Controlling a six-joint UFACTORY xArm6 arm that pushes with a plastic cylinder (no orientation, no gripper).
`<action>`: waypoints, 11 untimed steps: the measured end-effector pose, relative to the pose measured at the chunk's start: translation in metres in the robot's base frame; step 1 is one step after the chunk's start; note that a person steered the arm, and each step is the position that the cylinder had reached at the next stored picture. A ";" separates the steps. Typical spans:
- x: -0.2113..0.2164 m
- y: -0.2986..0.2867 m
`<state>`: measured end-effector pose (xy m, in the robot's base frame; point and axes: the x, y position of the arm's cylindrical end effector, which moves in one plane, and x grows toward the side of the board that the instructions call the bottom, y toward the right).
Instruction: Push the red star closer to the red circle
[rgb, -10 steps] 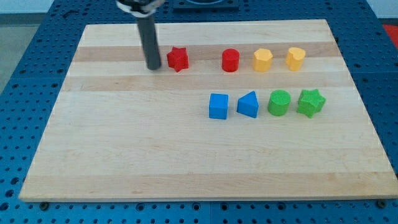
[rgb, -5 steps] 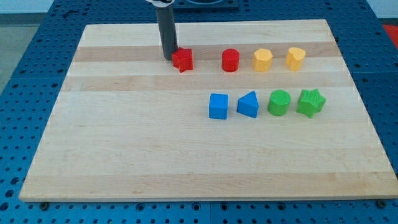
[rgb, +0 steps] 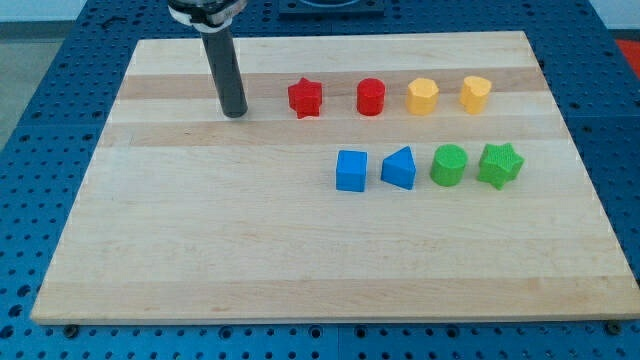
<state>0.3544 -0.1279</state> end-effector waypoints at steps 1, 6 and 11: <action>-0.003 0.014; -0.041 0.021; -0.051 0.074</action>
